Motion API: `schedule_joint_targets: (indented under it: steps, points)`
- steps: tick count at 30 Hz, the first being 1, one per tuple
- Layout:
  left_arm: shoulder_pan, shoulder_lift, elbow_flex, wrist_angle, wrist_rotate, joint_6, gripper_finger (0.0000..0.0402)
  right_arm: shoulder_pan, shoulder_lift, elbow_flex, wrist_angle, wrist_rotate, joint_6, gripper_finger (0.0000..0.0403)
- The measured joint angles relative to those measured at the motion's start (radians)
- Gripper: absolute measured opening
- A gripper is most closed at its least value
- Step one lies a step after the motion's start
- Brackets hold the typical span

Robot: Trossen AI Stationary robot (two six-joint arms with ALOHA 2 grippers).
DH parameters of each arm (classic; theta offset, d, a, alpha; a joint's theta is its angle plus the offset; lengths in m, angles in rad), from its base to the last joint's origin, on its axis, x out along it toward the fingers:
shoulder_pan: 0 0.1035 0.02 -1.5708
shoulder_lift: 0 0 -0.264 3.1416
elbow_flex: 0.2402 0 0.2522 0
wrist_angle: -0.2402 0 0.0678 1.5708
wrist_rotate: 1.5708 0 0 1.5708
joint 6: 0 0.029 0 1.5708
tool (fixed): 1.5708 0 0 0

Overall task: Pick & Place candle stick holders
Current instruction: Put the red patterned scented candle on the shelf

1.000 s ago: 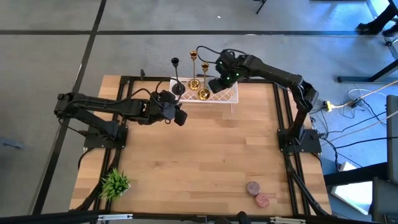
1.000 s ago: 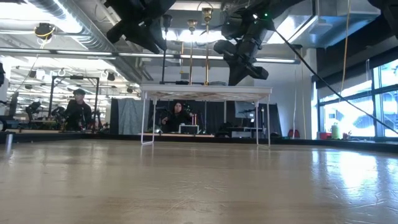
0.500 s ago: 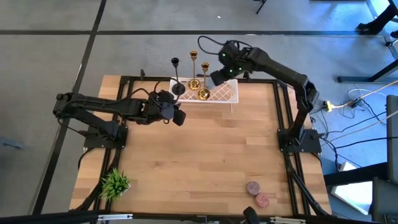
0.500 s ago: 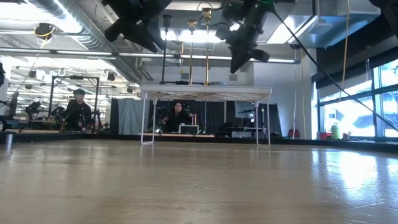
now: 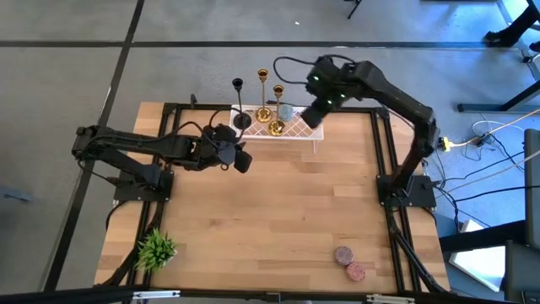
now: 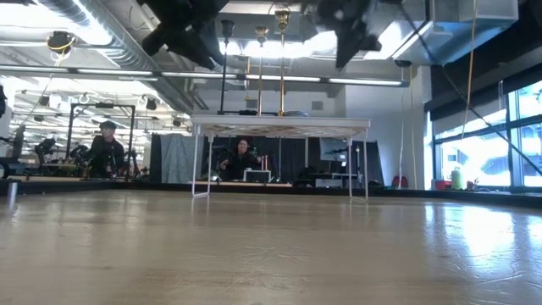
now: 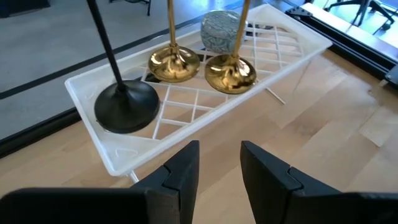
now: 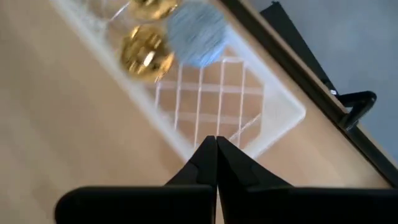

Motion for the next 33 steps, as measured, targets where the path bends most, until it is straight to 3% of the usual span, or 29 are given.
schedule_joint_targets:
  steps: [8,14,20,26,33]
  points:
    - [-0.035,0.000,0.000,0.015,0.002,-0.009,0.0113,0.212,-0.183,0.001,-0.083,0.038,-0.042,0.0000]
    - [-0.060,0.000,0.000,0.048,0.010,-0.050,0.0113,0.446,-0.288,0.001,-0.118,0.163,0.056,0.0000]
    - [-0.114,0.006,0.000,0.138,0.005,-0.142,0.0113,0.695,-0.364,-0.093,-0.125,0.246,0.254,0.0000]
    - [-0.192,0.035,-0.001,0.253,-0.033,-0.158,0.0113,1.027,-0.440,-0.344,-0.111,0.337,0.586,0.0000]
    - [-0.276,0.115,0.000,0.434,-0.060,-0.203,0.0113,1.305,-0.456,-0.585,0.038,0.327,0.933,0.0000]
